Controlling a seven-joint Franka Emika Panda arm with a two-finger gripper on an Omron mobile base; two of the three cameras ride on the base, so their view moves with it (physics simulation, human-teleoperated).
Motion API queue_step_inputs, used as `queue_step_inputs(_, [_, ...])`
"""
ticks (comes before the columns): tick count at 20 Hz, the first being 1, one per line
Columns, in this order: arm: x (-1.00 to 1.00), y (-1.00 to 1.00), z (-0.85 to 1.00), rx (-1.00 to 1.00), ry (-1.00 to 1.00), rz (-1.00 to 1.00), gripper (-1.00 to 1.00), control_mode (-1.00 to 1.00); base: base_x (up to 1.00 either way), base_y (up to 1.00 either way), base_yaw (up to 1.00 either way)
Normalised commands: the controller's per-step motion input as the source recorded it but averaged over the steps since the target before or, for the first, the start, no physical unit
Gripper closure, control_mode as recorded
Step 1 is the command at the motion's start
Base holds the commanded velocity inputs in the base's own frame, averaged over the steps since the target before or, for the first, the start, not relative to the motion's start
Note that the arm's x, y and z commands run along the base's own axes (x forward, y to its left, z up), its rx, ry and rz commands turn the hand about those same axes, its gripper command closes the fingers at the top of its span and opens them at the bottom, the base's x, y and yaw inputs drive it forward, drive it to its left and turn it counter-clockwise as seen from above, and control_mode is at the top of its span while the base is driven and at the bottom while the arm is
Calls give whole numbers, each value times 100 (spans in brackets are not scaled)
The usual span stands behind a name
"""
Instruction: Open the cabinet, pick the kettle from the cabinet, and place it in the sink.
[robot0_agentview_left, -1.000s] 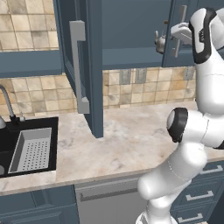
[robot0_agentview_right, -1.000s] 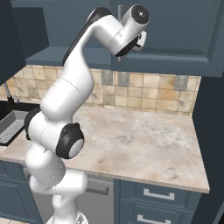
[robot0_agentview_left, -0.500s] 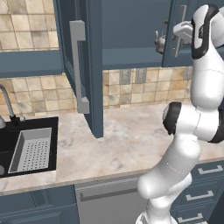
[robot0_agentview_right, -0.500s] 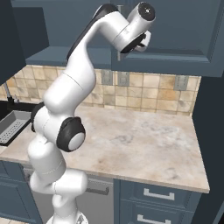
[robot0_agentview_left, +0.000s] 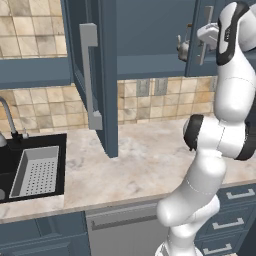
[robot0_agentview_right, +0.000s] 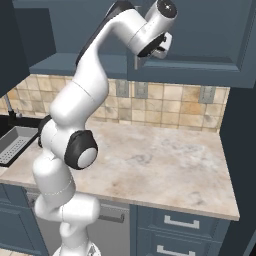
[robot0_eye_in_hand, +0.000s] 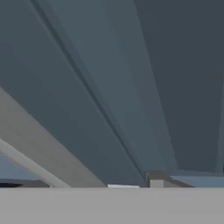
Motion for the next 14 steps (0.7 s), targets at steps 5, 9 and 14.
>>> queue_step_inputs(5, [25,22,-11,-8,-12,-7,100,-100,0,0,0])
queue_step_inputs(9, [13,20,-14,-6,-20,-10,100,-100,0,0,0])
queue_step_inputs(14, [5,25,-13,-3,-24,-12,100,-100,0,0,0])
